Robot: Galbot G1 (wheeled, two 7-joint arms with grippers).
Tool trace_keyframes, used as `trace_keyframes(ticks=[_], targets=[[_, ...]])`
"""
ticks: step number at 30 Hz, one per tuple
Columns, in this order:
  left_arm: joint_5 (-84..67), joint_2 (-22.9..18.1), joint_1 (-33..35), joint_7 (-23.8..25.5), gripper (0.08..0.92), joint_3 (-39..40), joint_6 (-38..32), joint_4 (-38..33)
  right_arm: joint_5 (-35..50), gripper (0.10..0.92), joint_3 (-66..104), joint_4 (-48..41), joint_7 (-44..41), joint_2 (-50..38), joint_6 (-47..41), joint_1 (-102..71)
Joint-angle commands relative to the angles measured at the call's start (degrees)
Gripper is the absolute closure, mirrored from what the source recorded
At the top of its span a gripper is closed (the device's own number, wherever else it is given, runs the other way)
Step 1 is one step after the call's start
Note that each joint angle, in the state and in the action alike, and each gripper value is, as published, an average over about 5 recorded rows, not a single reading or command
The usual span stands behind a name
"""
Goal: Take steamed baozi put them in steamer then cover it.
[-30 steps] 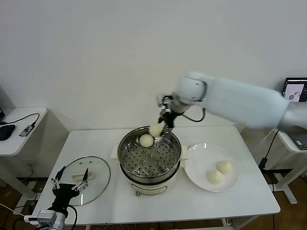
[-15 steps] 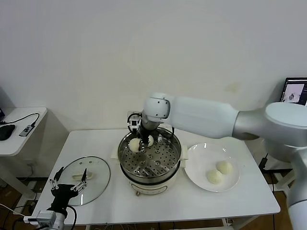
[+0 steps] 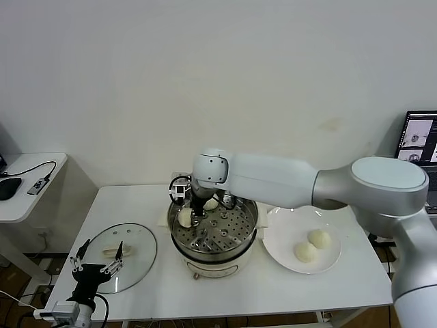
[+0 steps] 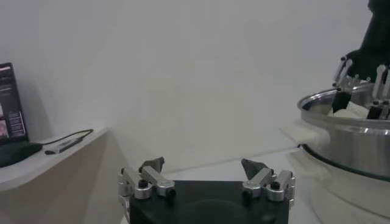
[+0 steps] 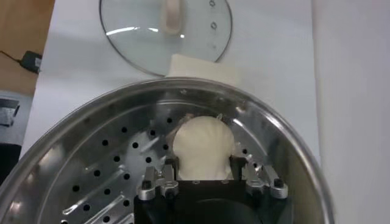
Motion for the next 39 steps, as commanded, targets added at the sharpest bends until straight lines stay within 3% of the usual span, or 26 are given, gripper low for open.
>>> trace_keyframes(ticks=[1,7,10,18,27,39], targets=[[0.04,0.02,-0.05,0.01,0.177,0.08,-0.01,0.09,0.16,0.409,-0.02,1.88,-0.63,-1.05,-0.47,1.48],[0.01,0.22,-0.26,0.02,0.177,0.03,0.04,0.36,-0.09,0.247,-1.16,9.42,-5.83,-8.15,-0.24,8.17],[-0.05,0.50,-0.23,0.04,0.177,-0.05,0.08,0.33,-1.72,0.210,-1.12,13.47,-9.59,-13.57,0.72,11.23],[-0.06,0.63,-0.41,0.06,0.177,0.53,0.30,-0.27,-11.29,0.202,-2.80,22.95,-20.45,-31.18,10.78,17.09],[0.34,0.69,0.12,0.11,0.177,1.06,0.27,-0.82,-19.58,0.203,-0.42,27.59,-25.54,-49.16,19.77,12.90],[0.55,0.66,1.51,0.12,0.177,0.21,0.28,-1.26,-31.64,0.203,11.47,25.49,-22.97,-55.95,24.81,-9.03]])
